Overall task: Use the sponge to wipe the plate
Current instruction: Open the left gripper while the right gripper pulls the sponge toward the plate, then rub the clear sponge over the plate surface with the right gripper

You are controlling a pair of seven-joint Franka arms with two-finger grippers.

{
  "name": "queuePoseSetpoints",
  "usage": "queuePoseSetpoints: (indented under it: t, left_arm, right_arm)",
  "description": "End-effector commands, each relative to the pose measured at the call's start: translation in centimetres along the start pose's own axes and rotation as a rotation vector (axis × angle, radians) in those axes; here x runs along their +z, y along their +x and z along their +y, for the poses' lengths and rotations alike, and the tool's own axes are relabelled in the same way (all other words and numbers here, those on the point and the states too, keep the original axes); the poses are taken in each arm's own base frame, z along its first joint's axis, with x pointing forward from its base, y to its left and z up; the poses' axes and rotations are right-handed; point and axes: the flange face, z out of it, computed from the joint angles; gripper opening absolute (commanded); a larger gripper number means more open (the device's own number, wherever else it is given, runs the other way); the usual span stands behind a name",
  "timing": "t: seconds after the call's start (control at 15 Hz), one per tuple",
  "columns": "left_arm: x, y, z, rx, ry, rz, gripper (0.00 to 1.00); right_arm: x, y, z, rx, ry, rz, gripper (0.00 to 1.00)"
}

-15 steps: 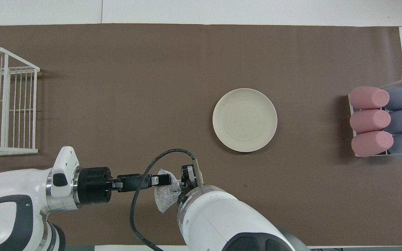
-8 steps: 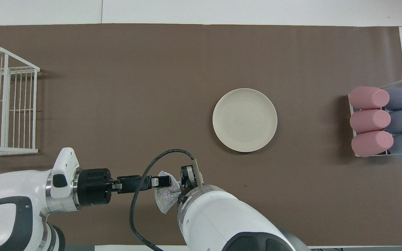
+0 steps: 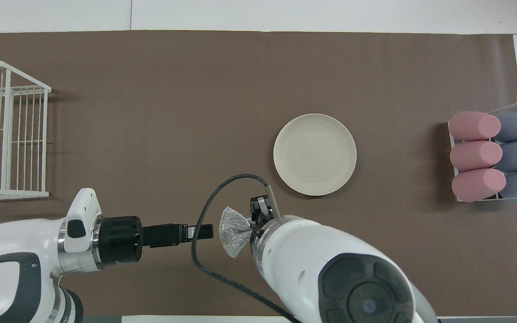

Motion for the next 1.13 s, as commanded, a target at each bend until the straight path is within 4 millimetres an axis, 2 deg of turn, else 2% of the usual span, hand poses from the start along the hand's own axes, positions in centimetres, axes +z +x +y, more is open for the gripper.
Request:
queuePoseSetpoints:
  t: [0.0,0.13,0.2,0.27,0.47,0.6,0.8,0.93,1.06]
  left_arm:
    - [-1.9,0.5,0.7,-0.033,0.079,0.027,1.0]
    - [-2.9,0.8,0.3,-0.048,0.141,0.032,1.0]
    - [-3.9,1.2,0.3,-0.045,0.178,0.041,1.0]
    - [-4.1,1.4,-0.1,-0.05,0.224,0.04,1.0]
    - [-4.6,1.2,-1.1,-0.011,0.36,0.005,1.0]
    - [-5.9,1.4,-1.9,0.026,0.477,-0.007,1.0]
    - [-6.6,1.7,-2.8,0.079,0.635,-0.045,1.0]
    - [-7.1,2.1,-3.5,0.106,0.734,-0.065,1.0]
    - [-8.8,2.8,-3.6,0.117,0.782,-0.052,1.0]
  right_arm:
    - [5.6,3.7,-2.7,-0.041,-0.011,-0.02,0.0]
    - [8.8,6.4,-4.0,-0.112,-0.003,-0.022,0.0]
    - [10.9,8.9,-4.8,-0.117,0.011,-0.02,0.0]
    - [12.7,10.3,-5.1,-0.131,0.029,-0.02,0.0]
    - [16.4,12.1,-3.8,-0.143,0.05,-0.011,0.0]
    - [17.8,12.7,-2.8,-0.165,0.034,-0.004,0.0]
    - [20.2,13.3,-2.6,-0.178,0.008,-0.009,0.0]
    - [21.6,15.8,-2.0,-0.226,-0.025,-0.001,0.0]
    - [22.1,17.7,-1.9,-0.255,-0.036,0.001,0.0]
